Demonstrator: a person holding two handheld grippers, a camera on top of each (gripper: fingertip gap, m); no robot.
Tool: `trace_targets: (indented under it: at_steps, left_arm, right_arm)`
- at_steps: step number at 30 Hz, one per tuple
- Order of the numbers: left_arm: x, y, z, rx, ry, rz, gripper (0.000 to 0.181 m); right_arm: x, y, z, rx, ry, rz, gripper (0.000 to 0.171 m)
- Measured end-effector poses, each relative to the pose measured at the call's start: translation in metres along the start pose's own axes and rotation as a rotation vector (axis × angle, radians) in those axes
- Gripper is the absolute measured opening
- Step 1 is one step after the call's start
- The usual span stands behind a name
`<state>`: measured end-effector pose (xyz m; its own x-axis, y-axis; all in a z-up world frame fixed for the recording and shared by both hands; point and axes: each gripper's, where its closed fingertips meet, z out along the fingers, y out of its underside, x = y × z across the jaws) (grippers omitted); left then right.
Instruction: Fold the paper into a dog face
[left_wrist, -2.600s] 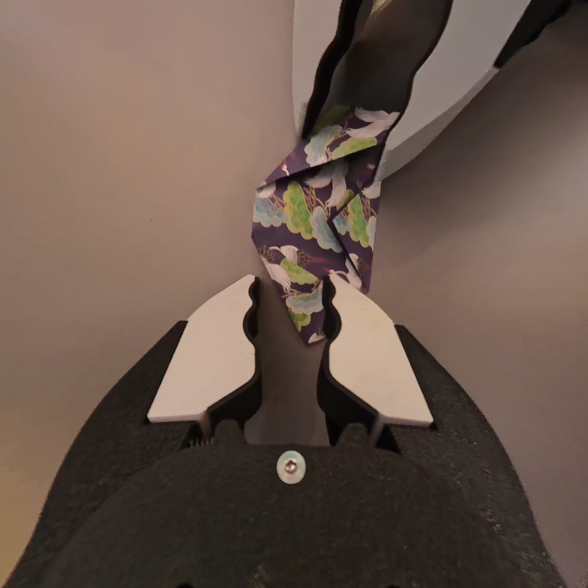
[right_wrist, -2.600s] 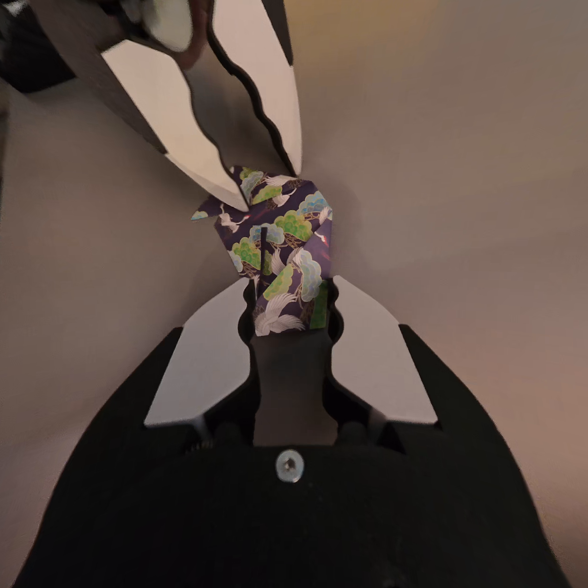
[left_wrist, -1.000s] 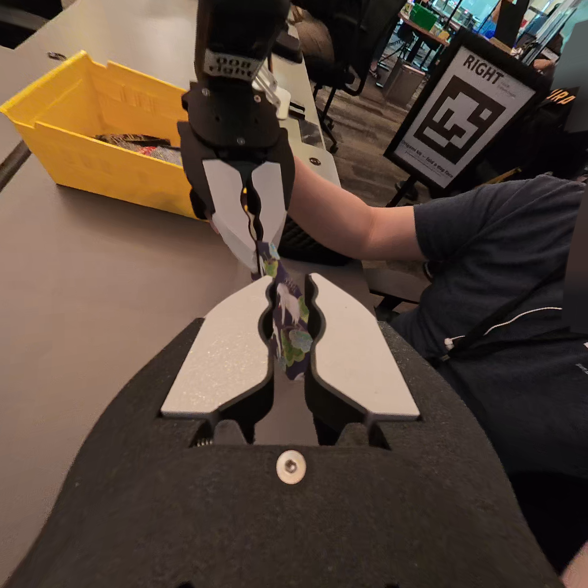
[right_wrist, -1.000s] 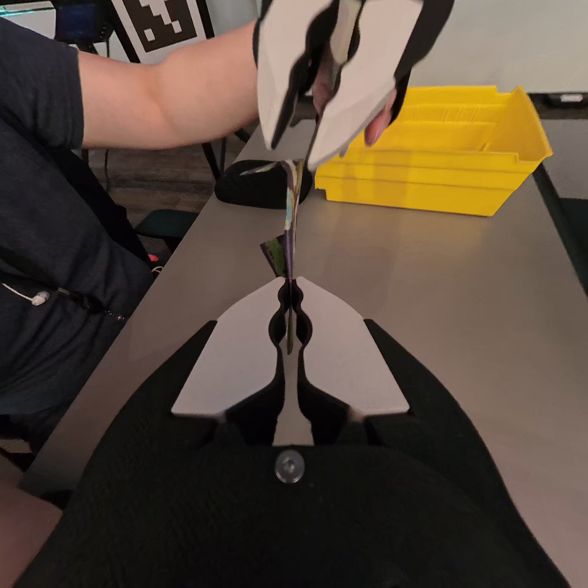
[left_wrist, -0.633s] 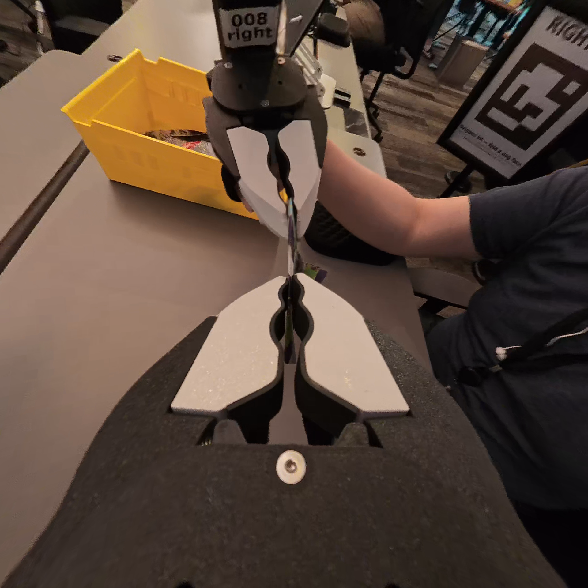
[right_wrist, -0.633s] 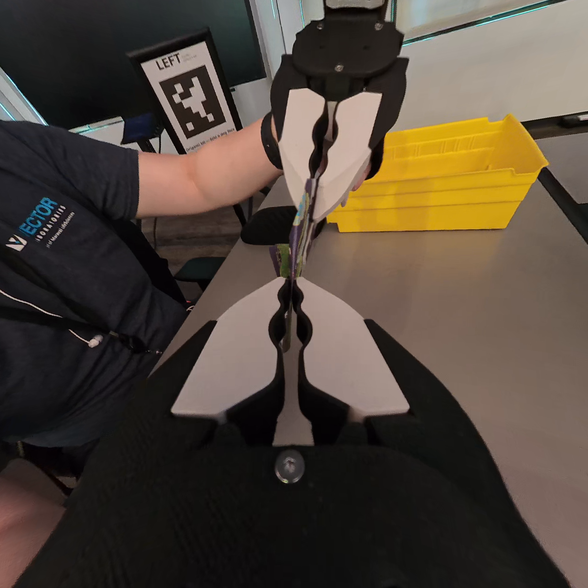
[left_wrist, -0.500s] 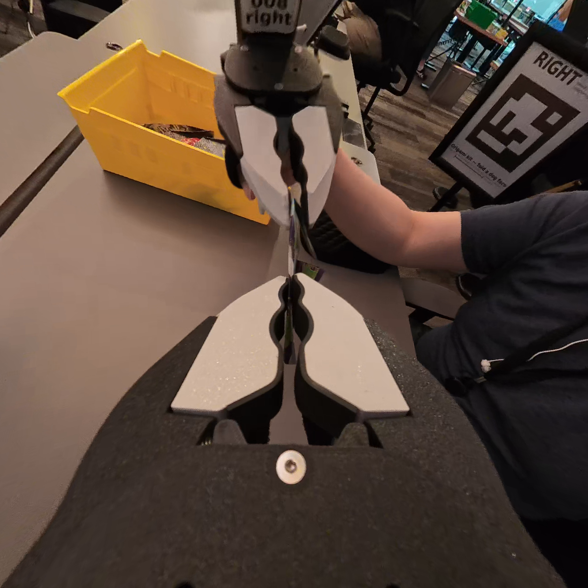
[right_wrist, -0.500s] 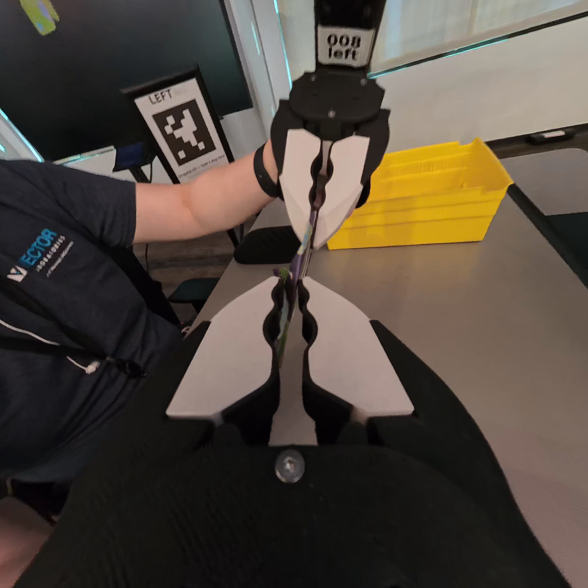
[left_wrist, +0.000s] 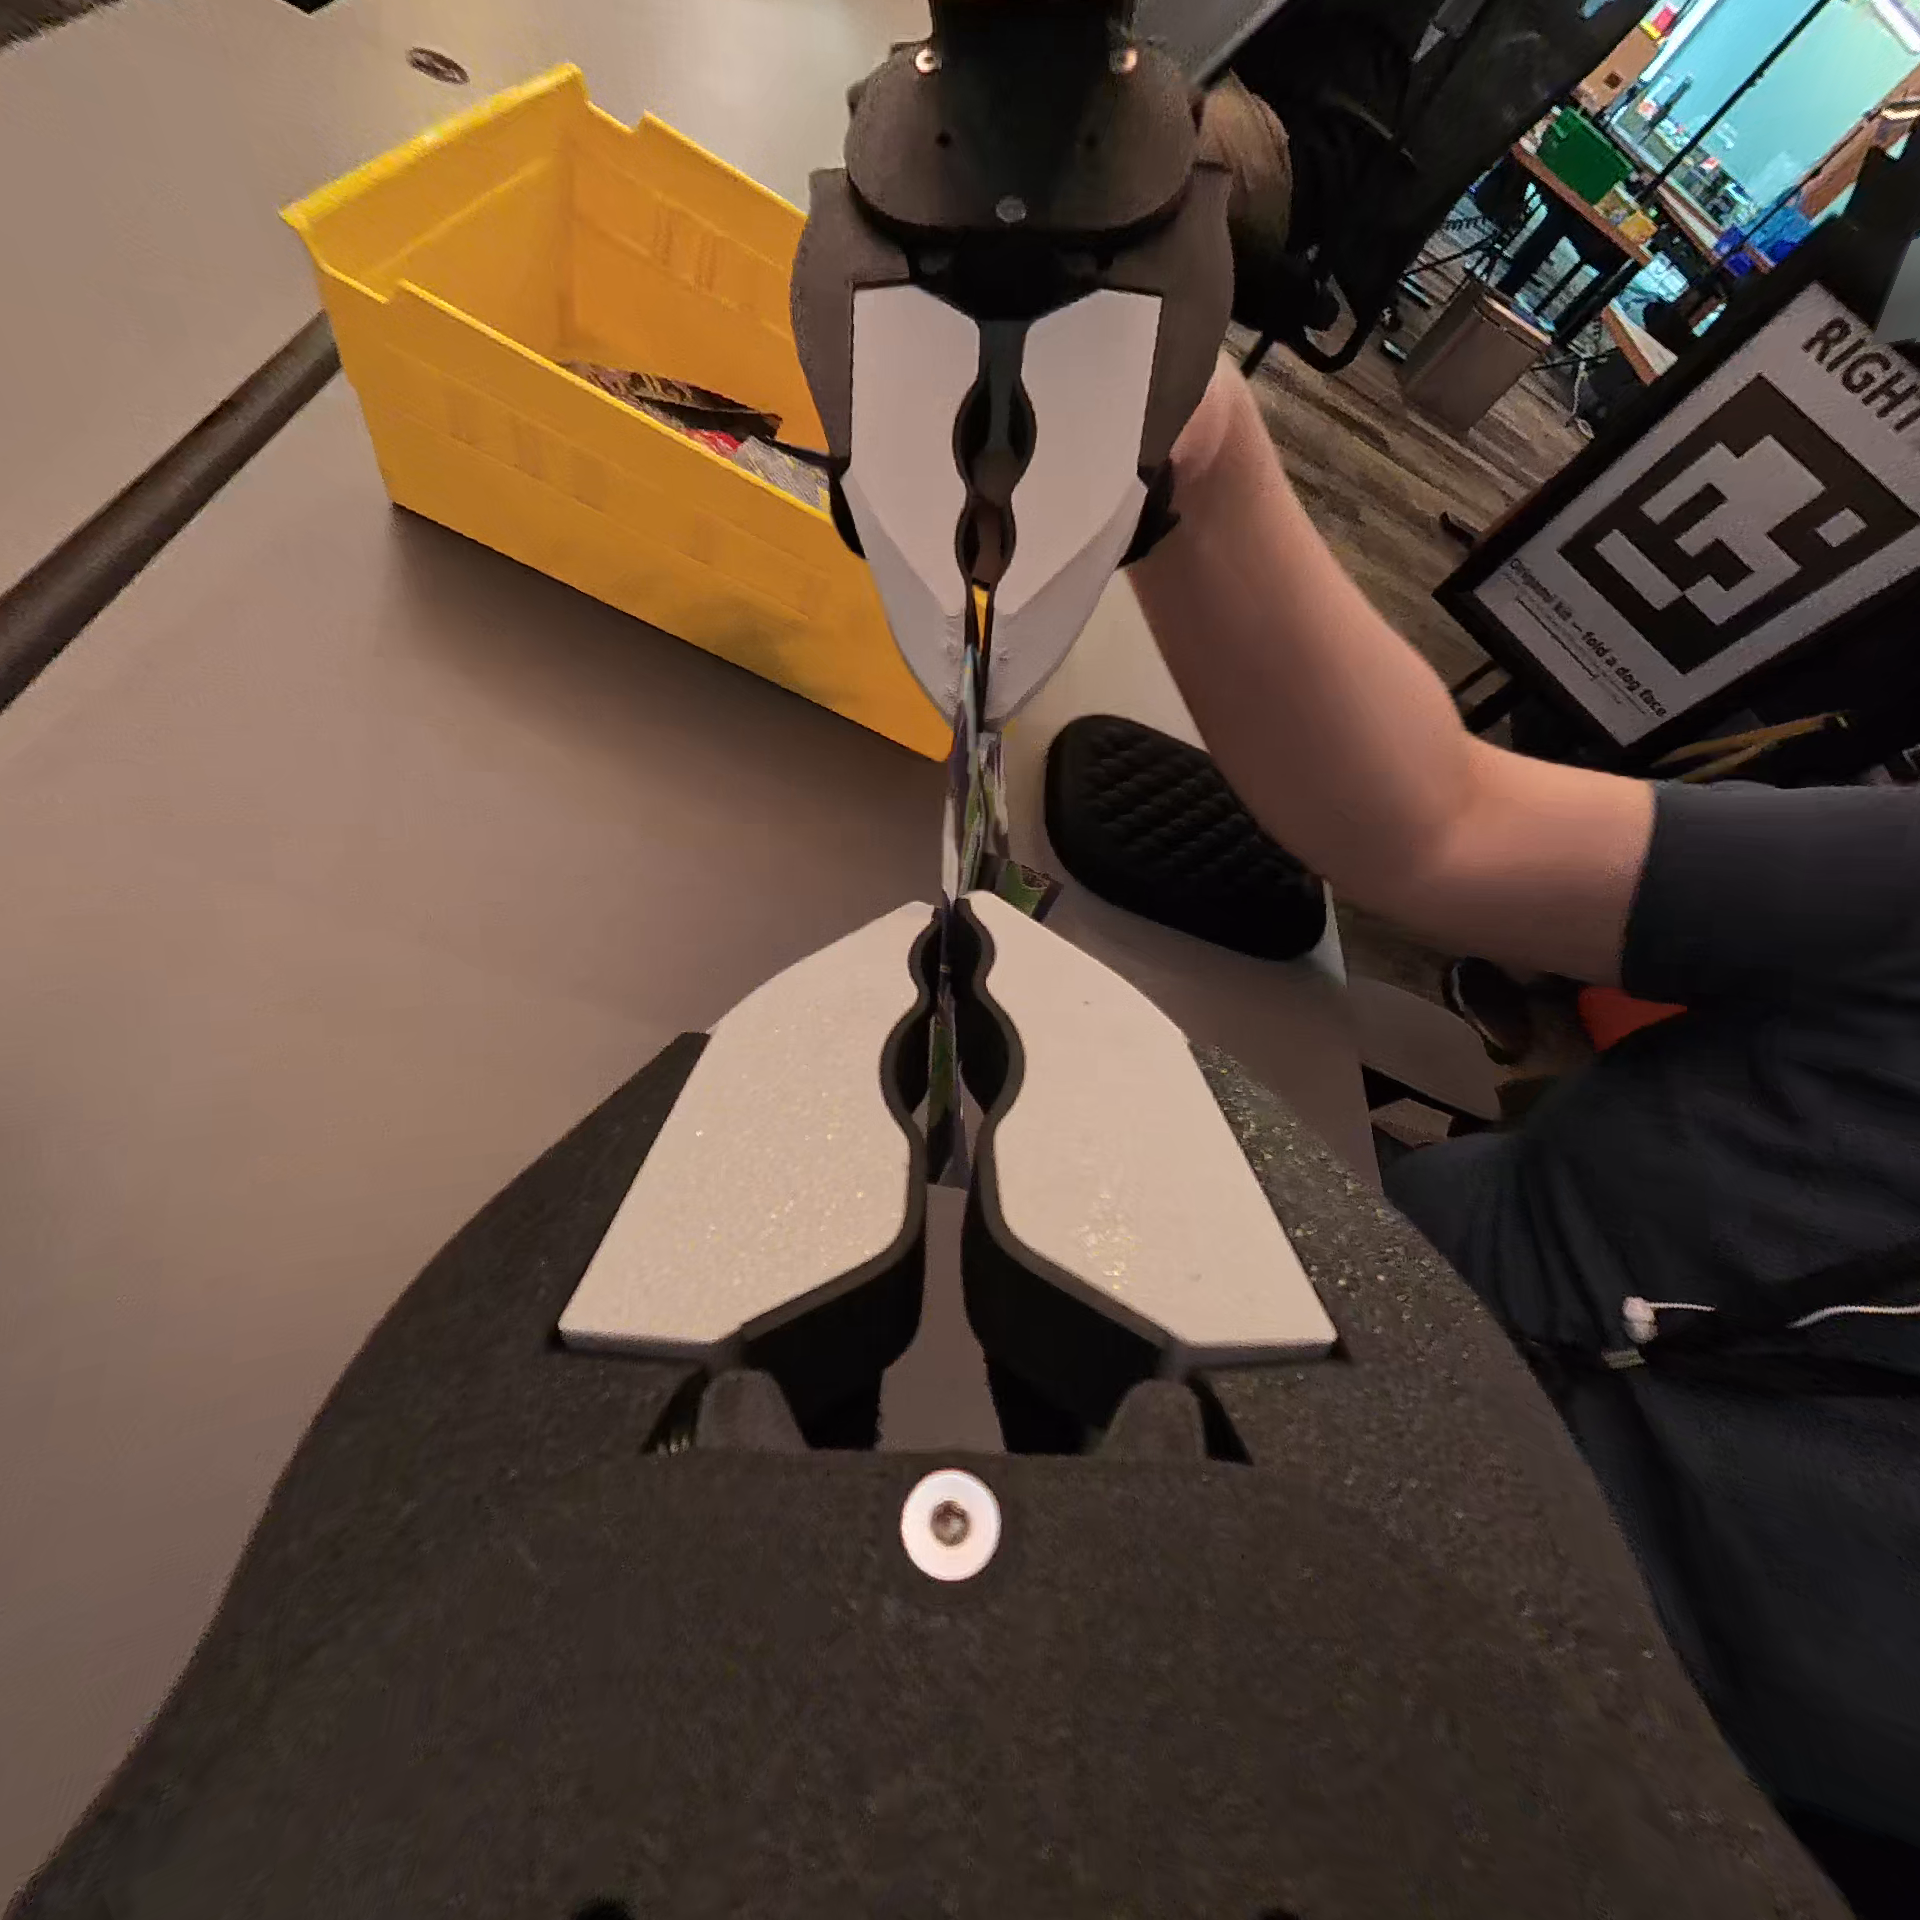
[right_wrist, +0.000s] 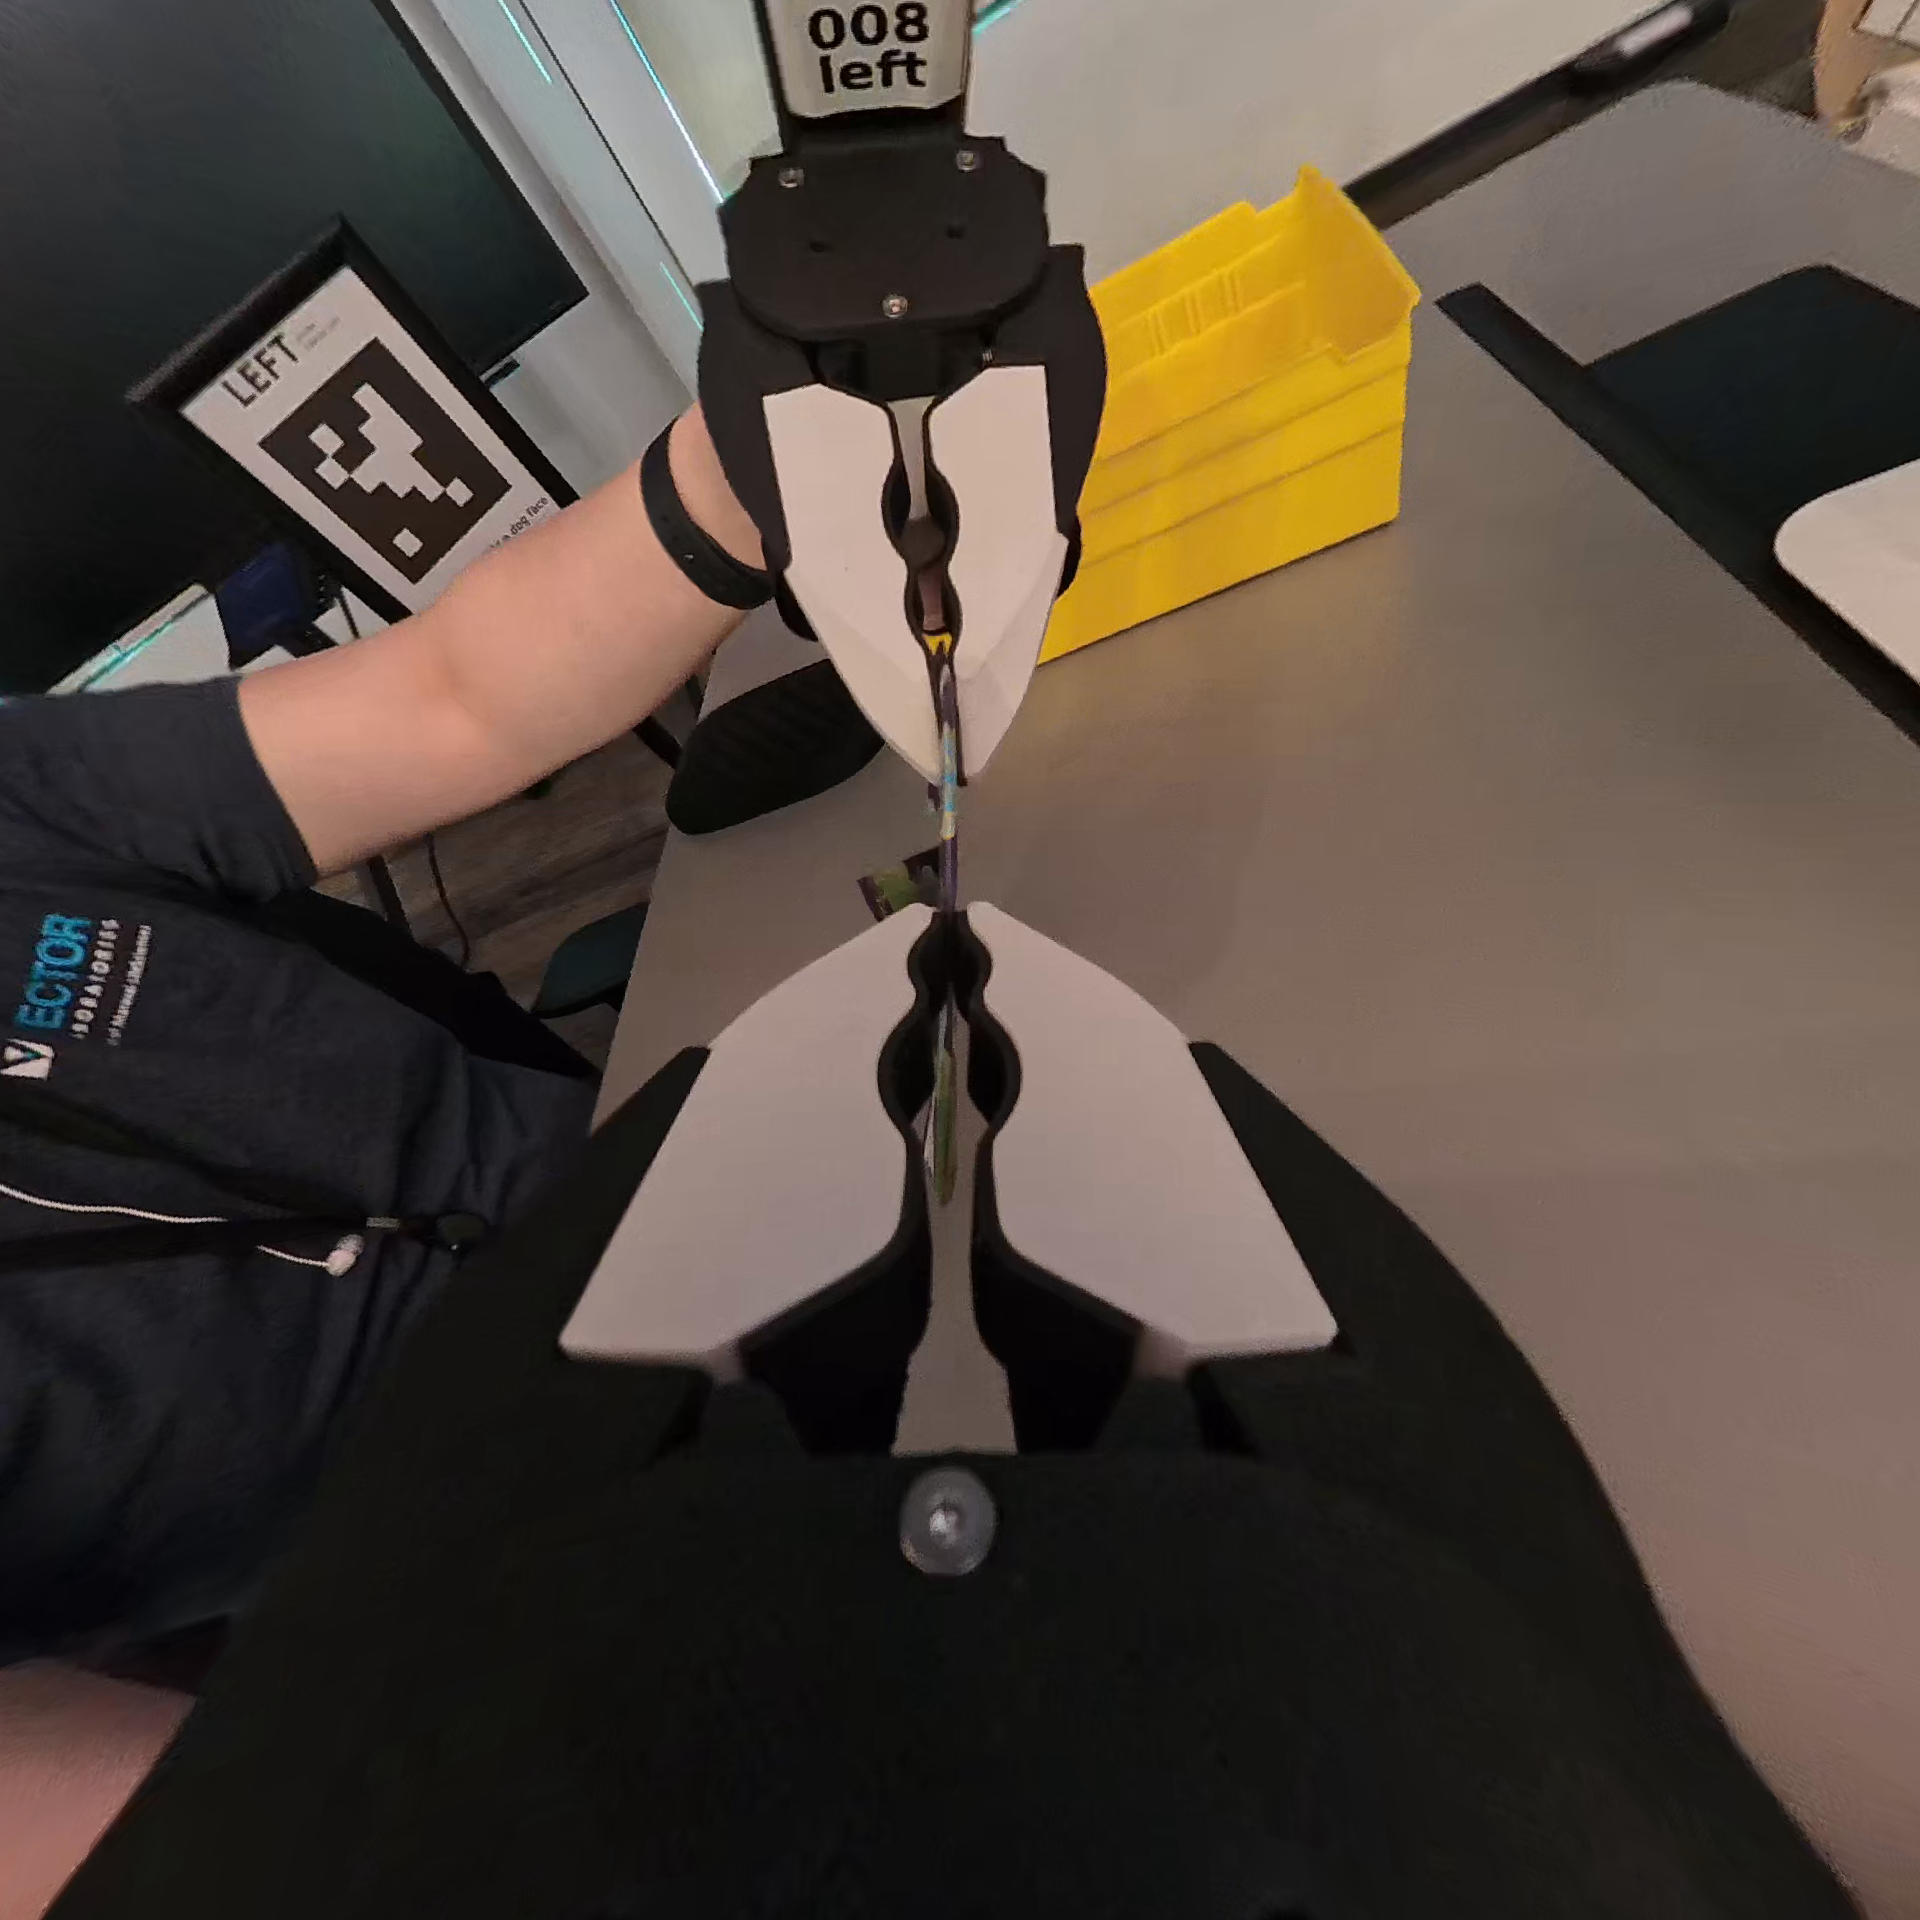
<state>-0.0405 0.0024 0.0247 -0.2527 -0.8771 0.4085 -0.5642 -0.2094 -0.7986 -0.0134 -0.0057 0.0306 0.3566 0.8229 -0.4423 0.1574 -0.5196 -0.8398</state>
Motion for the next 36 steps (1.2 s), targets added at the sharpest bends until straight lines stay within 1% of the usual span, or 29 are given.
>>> trace_targets:
  at_steps: [2, 6, 9, 13, 17, 23, 24, 26, 28, 30, 31, 33, 36]
  left_arm:
    - [-0.001, -0.011, -0.005, 0.019, 0.006, -0.015, 0.000]
    - [0.012, -0.033, -0.020, 0.064, 0.044, -0.048, 0.002]
    - [0.035, -0.048, -0.033, 0.092, 0.053, -0.027, 0.002]
    - [0.077, -0.065, -0.045, 0.157, 0.028, 0.082, 0.000]
    - [0.102, -0.063, -0.048, 0.172, -0.033, 0.178, 0.000]
    - [0.111, -0.058, -0.054, 0.194, -0.041, 0.137, 0.000]
    - [0.112, -0.058, -0.056, 0.203, -0.034, 0.131, 0.000]
    - [0.110, -0.059, -0.063, 0.232, -0.038, 0.123, 0.000]
    - [0.110, -0.060, -0.072, 0.269, -0.022, 0.114, 0.000]
    - [0.107, -0.060, -0.080, 0.298, -0.007, 0.094, 0.000]
    - [0.106, -0.059, -0.082, 0.299, 0.008, 0.087, 0.000]
    - [0.101, -0.055, -0.083, 0.288, 0.011, 0.074, 0.000]
    - [0.095, -0.051, -0.083, 0.268, 0.006, 0.066, 0.000]
  right_arm:
    - [-0.003, -0.012, -0.004, -0.025, -0.009, 0.036, 0.001]
    - [-0.026, -0.039, -0.012, -0.058, -0.031, 0.052, 0.001]
    - [-0.047, -0.055, -0.016, -0.043, -0.056, 0.023, 0.001]
    - [-0.078, -0.068, -0.023, 0.017, -0.129, 0.013, 0.001]
    - [-0.100, -0.066, -0.022, 0.018, -0.151, -0.019, 0.001]
    - [-0.112, -0.067, -0.015, 0.011, -0.119, -0.018, 0.002]
    - [-0.113, -0.068, -0.014, 0.014, -0.120, -0.016, 0.004]
    - [-0.113, -0.066, -0.013, 0.000, -0.106, -0.013, 0.016]
    - [-0.107, -0.059, -0.013, -0.033, -0.064, -0.023, 0.020]
    - [-0.102, -0.051, -0.014, -0.071, -0.033, -0.032, 0.015]
    - [-0.101, -0.049, -0.015, -0.085, -0.029, -0.046, 0.001]
    - [-0.107, -0.049, -0.015, -0.078, -0.067, -0.062, 0.001]
    - [-0.104, -0.046, -0.011, -0.113, -0.058, -0.085, 0.001]
